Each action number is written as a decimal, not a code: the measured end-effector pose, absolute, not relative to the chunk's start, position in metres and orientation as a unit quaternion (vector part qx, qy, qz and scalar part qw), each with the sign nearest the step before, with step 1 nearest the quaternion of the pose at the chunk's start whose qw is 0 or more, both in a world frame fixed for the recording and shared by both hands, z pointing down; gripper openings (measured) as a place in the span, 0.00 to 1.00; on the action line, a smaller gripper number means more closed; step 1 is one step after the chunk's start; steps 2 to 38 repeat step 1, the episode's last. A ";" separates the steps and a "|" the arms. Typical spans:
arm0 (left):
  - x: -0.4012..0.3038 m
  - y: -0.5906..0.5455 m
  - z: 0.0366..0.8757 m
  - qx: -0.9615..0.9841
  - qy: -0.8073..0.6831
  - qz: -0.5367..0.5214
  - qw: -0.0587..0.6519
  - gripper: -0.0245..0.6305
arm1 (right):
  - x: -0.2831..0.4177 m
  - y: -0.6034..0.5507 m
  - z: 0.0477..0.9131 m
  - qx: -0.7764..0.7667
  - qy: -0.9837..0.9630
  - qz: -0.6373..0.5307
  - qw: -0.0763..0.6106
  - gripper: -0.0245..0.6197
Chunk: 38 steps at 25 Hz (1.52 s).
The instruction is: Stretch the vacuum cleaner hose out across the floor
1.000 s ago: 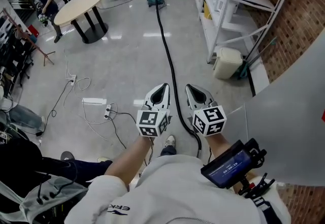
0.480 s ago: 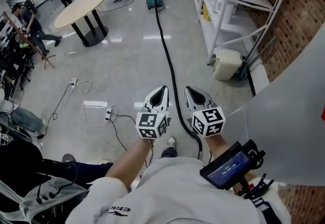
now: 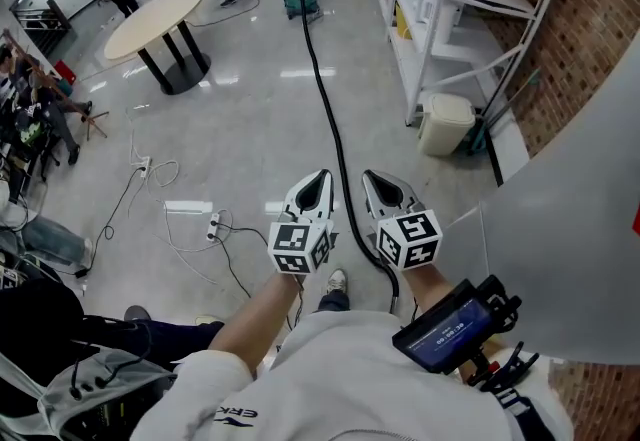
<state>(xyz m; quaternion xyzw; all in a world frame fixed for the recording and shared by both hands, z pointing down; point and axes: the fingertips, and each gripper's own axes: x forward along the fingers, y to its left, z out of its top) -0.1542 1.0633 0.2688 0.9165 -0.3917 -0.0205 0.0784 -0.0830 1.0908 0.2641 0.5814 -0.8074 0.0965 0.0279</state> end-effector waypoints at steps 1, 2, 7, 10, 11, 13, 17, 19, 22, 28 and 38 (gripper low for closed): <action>-0.154 1.063 0.269 0.917 -0.391 -0.020 0.079 0.04 | -0.083 1.090 0.265 0.581 -0.808 0.097 0.028 0.04; -0.154 1.063 0.269 0.917 -0.391 -0.020 0.079 0.04 | -0.083 1.090 0.265 0.581 -0.808 0.097 0.028 0.04; -0.154 1.063 0.269 0.917 -0.391 -0.020 0.079 0.04 | -0.083 1.090 0.265 0.581 -0.808 0.097 0.028 0.04; -0.154 1.063 0.269 0.917 -0.391 -0.020 0.079 0.04 | -0.083 1.090 0.265 0.581 -0.808 0.097 0.028 0.04; -0.154 1.063 0.269 0.917 -0.391 -0.020 0.079 0.04 | -0.083 1.090 0.265 0.581 -0.808 0.097 0.028 0.04; -0.154 1.063 0.269 0.917 -0.391 -0.020 0.079 0.04 | -0.083 1.090 0.265 0.581 -0.808 0.097 0.028 0.04; -0.154 1.063 0.269 0.917 -0.391 -0.020 0.079 0.04 | -0.083 1.090 0.265 0.581 -0.808 0.097 0.028 0.04; -0.154 1.063 0.269 0.917 -0.391 -0.020 0.079 0.04 | -0.083 1.090 0.265 0.581 -0.808 0.097 0.028 0.04; -0.154 1.063 0.269 0.917 -0.391 -0.020 0.079 0.04 | -0.083 1.090 0.265 0.581 -0.808 0.097 0.028 0.04; -0.154 1.063 0.269 0.917 -0.391 -0.020 0.079 0.04 | -0.083 1.090 0.265 0.581 -0.808 0.097 0.028 0.04; -0.154 1.063 0.269 0.917 -0.391 -0.020 0.079 0.04 | -0.083 1.090 0.265 0.581 -0.808 0.097 0.028 0.04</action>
